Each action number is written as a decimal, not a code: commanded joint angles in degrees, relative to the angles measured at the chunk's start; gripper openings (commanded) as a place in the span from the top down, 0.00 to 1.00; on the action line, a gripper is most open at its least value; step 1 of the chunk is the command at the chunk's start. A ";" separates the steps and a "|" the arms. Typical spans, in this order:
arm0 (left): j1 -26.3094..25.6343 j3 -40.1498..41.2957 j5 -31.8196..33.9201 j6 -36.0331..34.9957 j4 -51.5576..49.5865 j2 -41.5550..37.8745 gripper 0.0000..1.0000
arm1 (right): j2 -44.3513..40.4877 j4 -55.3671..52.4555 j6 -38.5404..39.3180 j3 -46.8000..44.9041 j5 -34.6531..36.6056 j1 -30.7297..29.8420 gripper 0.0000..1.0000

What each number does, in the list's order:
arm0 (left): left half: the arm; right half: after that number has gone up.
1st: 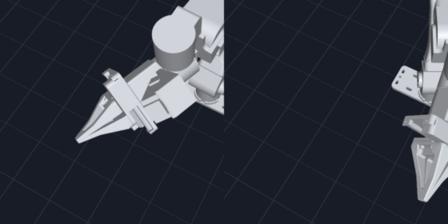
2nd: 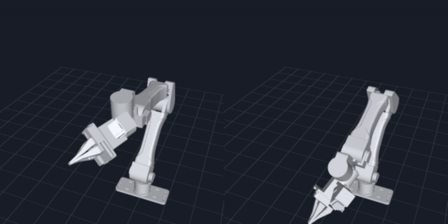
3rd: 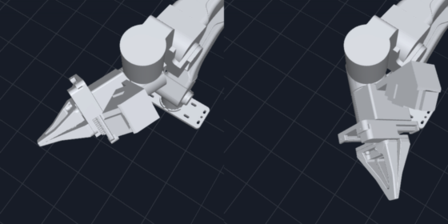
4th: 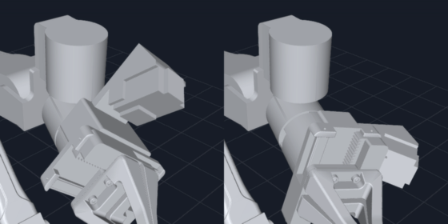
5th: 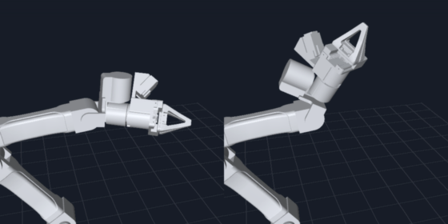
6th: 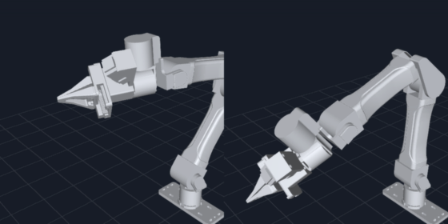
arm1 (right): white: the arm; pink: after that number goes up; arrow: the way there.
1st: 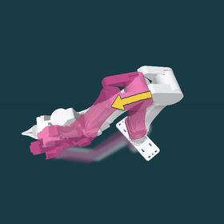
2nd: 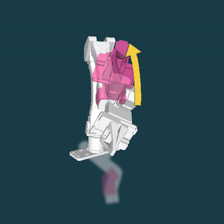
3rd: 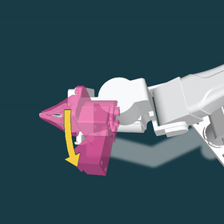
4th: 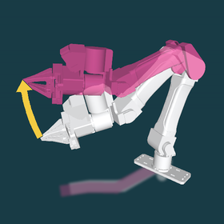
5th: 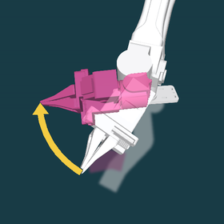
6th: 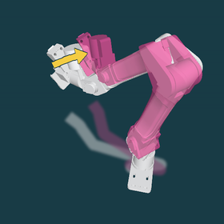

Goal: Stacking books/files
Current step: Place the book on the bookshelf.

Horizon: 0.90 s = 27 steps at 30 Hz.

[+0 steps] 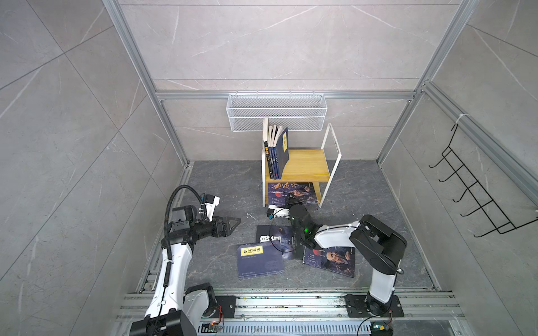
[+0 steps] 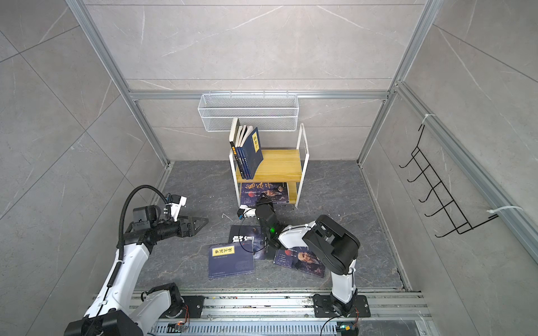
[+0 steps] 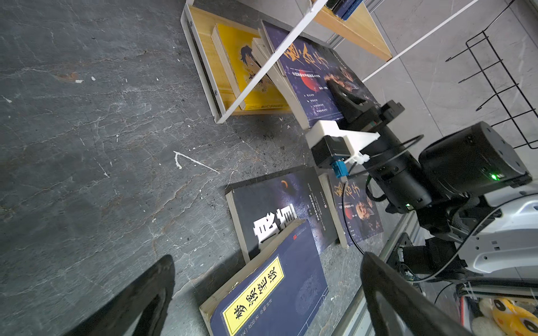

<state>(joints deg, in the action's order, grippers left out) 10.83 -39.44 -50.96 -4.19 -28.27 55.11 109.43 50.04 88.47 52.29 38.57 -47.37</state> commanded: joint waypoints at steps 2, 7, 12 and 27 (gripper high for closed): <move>-0.37 -2.39 0.13 -1.69 -0.82 -0.87 0.00 | 3.25 2.15 1.03 2.53 -2.89 1.73 1.00; -0.37 -1.85 0.07 -1.98 -0.35 -0.98 0.00 | 4.50 -5.25 -2.86 3.15 -6.26 2.55 0.98; -0.29 -1.83 -0.11 -1.68 -0.21 -1.12 0.00 | 2.17 -17.45 -8.78 3.47 -11.84 2.57 0.86; 0.07 -1.43 -0.74 -0.10 0.29 -1.94 0.00 | -2.09 -37.08 -16.15 8.72 -15.32 2.70 0.52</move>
<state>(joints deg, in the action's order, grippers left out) 10.74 -39.46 -51.00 -4.49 -28.29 54.22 109.95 19.14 76.42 58.00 25.47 -44.71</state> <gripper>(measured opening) 0.996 0.483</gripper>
